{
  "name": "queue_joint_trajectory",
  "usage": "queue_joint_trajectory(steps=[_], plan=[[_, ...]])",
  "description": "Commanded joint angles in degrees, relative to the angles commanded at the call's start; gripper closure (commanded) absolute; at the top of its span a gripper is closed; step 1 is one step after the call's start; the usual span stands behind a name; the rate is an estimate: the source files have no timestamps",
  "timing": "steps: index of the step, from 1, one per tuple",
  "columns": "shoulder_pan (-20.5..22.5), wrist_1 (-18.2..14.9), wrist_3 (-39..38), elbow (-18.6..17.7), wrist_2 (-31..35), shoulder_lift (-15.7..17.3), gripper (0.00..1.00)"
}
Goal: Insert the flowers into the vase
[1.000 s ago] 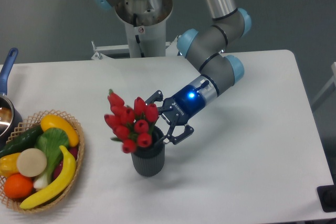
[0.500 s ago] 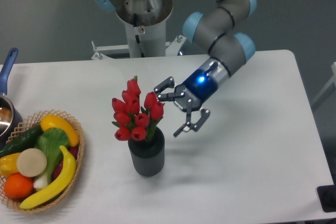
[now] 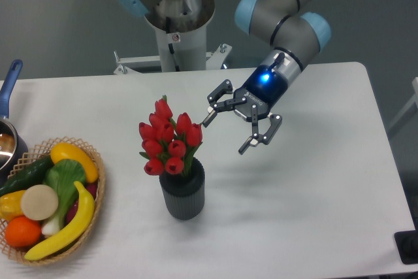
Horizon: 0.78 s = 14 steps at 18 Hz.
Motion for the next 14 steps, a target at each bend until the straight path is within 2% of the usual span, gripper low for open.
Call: queue_joint_trajectory(steps=[5,11,14], plan=[[4.38,0.09,0.09,2.54,10.26,1.85,0.0],[12.03,-0.09,-0.09,11.06,28.01,2.03,0.0],[16.07,0.0,0.17,15.02,30.93,1.32,0.0]])
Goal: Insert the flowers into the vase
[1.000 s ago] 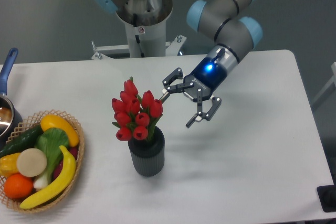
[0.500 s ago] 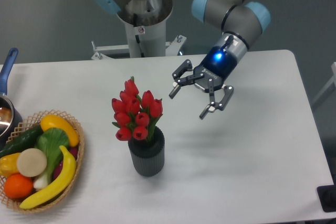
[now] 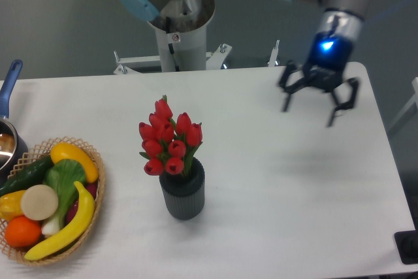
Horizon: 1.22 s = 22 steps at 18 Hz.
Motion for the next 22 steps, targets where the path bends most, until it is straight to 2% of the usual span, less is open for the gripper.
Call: queue_joint_trajectory(steps=[3,6,9,15,18,22], plan=[[3.52,-0.61,0.53,4.39,2.2,0.09,0.0],[5.73,-1.14,4.02,5.46,6.93,0.7,0.0],[7.74,-8.15,15.78,6.16,13.34,2.54,0.0],[13.45,-25.64,35.29,12.57,19.77,2.81,0.0],[16.8,-28.91,44.8,13.46,21.01,2.55,0.0],[17.24,-29.0,46.23,13.37,21.71,2.55,0.0]])
